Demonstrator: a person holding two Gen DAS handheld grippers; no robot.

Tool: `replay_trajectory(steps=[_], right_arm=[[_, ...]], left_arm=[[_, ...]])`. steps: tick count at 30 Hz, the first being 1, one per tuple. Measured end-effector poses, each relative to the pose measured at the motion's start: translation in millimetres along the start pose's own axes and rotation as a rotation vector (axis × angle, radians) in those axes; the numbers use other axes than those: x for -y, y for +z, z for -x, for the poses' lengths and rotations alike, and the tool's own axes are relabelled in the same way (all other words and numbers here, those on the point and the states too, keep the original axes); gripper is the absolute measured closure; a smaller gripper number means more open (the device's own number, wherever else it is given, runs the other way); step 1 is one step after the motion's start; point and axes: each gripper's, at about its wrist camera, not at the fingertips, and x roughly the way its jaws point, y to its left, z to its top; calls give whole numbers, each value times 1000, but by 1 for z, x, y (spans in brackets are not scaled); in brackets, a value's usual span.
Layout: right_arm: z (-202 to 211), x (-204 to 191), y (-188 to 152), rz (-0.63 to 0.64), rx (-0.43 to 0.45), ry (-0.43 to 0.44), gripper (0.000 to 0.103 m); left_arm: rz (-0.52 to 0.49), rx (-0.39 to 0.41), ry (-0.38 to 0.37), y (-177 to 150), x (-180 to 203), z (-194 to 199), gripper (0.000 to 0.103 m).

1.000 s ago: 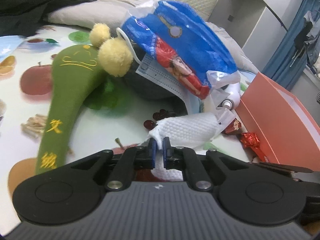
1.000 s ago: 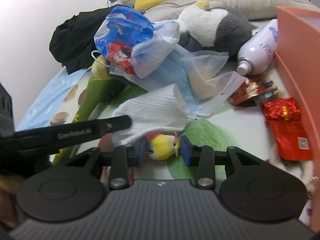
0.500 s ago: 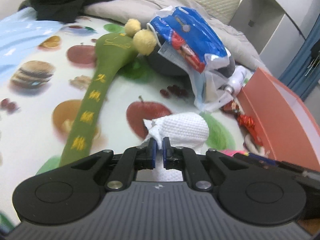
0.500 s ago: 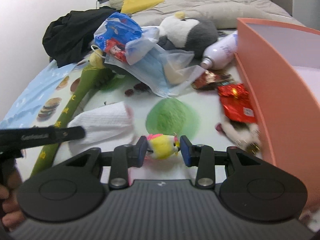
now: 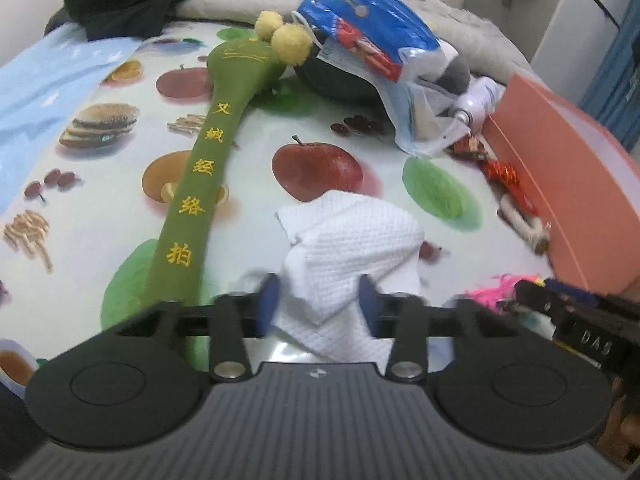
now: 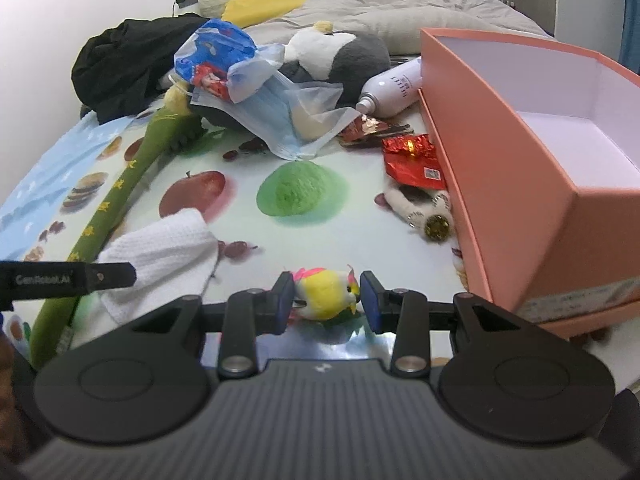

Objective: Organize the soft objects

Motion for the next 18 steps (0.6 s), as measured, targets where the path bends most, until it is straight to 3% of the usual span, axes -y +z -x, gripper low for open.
replay_trajectory(steps=[3, 6, 12, 18], right_arm=[[-2, 6, -3, -24, -5, 7, 63], [-4, 8, -7, -35, -7, 12, 63], [-7, 10, -6, -47, -6, 21, 63], [-6, 9, -5, -42, -9, 19, 63]], left_arm=[[-68, -5, 5, -1, 4, 3, 45], [-134, 10, 0, 3, 9, 6, 34], [-247, 34, 0, 15, 20, -7, 34], [-268, 23, 13, 18, 22, -30, 37]])
